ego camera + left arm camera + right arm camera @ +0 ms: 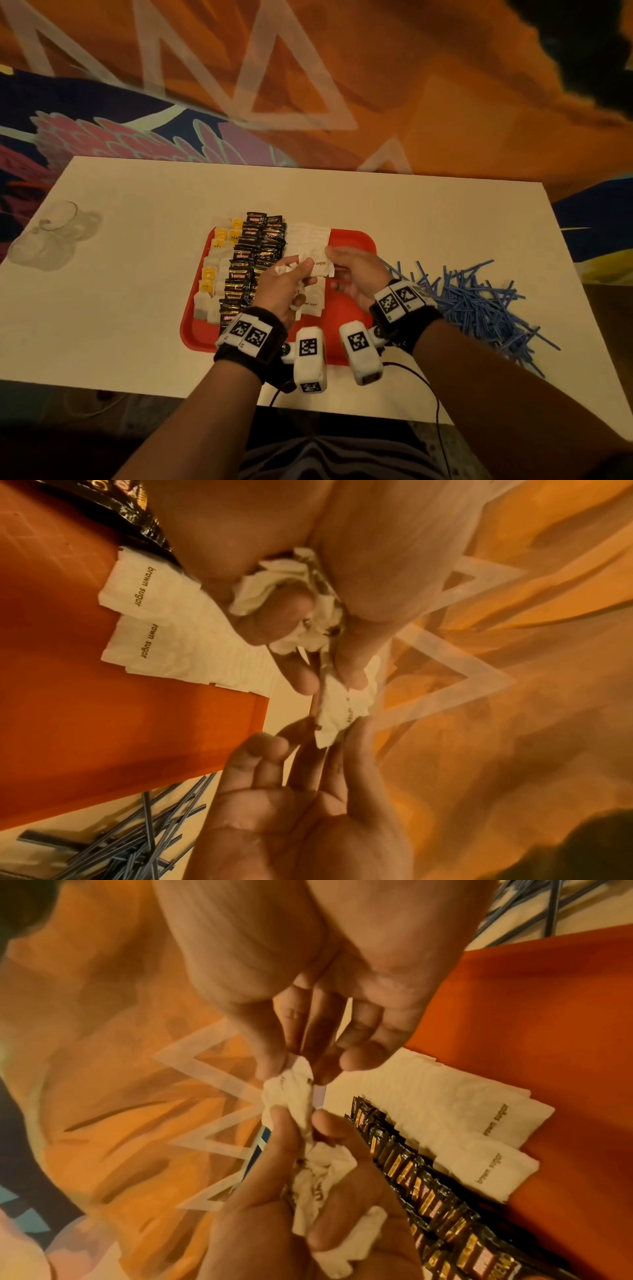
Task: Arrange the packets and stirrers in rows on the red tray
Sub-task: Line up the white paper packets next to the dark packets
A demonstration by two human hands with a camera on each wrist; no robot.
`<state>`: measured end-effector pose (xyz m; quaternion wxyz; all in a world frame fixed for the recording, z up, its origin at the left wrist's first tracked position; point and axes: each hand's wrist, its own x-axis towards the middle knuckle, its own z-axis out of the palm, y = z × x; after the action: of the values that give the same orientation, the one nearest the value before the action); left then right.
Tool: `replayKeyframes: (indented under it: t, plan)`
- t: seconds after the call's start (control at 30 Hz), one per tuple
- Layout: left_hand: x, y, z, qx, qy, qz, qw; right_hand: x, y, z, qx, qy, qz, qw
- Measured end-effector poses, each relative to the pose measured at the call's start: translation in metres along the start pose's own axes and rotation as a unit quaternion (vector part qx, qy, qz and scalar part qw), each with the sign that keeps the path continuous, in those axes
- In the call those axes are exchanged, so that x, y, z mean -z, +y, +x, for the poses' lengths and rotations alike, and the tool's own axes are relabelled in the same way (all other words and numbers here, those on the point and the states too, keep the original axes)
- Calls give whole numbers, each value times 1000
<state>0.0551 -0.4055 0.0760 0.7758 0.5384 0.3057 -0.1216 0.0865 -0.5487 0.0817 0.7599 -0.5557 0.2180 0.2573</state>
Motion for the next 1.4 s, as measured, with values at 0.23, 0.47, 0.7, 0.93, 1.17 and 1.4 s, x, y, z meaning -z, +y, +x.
replayKeyframes:
  t: [0.23, 0.47, 0.7, 0.93, 1.17, 1.4]
  plan:
    - [25, 2, 14, 9, -9, 60, 998, -15, 20, 1, -5, 18, -42, 999]
    - [52, -2, 21, 10, 63, 170, 983, -20, 58, 6, 30, 82, -164, 983]
    - [88, -9, 26, 10, 71, 213, 975, 3, 106, 29, -27, 152, -257, 954]
    - [115, -17, 26, 44, 71, 203, 976, 3, 132, 40, -46, 186, -258, 947]
    - [120, -16, 26, 47, 74, 200, 976, -6, 131, 51, -27, 254, -392, 884]
    - [122, -13, 29, 55, 68, 182, 979, -21, 134, 48, 136, 160, -485, 849]
